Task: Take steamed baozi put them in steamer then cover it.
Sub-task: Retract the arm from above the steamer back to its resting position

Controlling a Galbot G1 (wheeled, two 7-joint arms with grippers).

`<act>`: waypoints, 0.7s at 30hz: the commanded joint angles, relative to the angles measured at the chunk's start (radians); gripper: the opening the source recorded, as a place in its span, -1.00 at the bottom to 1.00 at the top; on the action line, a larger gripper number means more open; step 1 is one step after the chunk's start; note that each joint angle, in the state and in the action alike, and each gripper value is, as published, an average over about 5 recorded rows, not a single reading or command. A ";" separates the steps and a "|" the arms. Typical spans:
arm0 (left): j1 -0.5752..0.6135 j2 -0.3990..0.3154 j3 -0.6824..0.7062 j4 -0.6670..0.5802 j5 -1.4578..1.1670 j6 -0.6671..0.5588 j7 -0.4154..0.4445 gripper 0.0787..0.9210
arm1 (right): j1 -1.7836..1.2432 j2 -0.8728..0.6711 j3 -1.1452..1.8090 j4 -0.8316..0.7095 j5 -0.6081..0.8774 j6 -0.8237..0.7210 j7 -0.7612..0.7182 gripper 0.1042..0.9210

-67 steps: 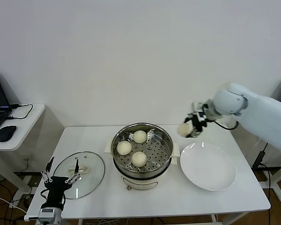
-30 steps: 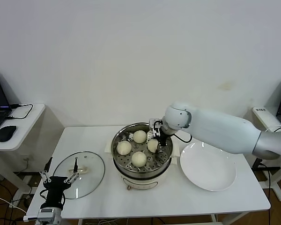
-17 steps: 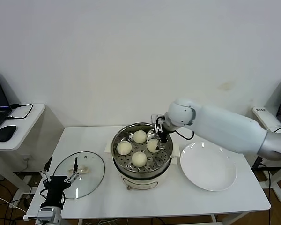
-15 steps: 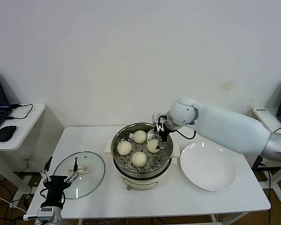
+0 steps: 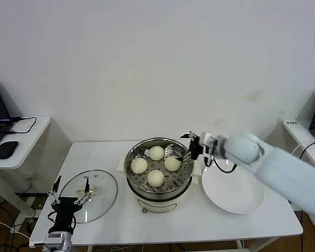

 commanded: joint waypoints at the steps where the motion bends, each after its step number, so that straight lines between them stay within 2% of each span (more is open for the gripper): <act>1: 0.001 -0.004 0.011 0.020 0.016 -0.026 0.002 0.77 | -0.853 0.140 0.808 0.081 -0.116 0.443 0.301 0.76; 8: -0.001 -0.013 0.026 0.052 0.051 -0.049 -0.004 0.77 | -1.071 0.423 1.104 0.026 -0.146 0.650 0.170 0.76; 12: -0.007 -0.008 0.030 0.073 0.130 -0.050 -0.014 0.77 | -1.126 0.542 1.219 0.002 -0.145 0.652 0.114 0.76; 15: -0.012 0.000 0.020 0.102 0.307 -0.049 -0.025 0.77 | -1.177 0.604 1.278 0.014 -0.155 0.603 0.079 0.76; 21: -0.023 0.022 -0.015 0.193 0.828 -0.055 -0.070 0.77 | -1.281 0.686 1.340 0.035 -0.163 0.541 0.041 0.76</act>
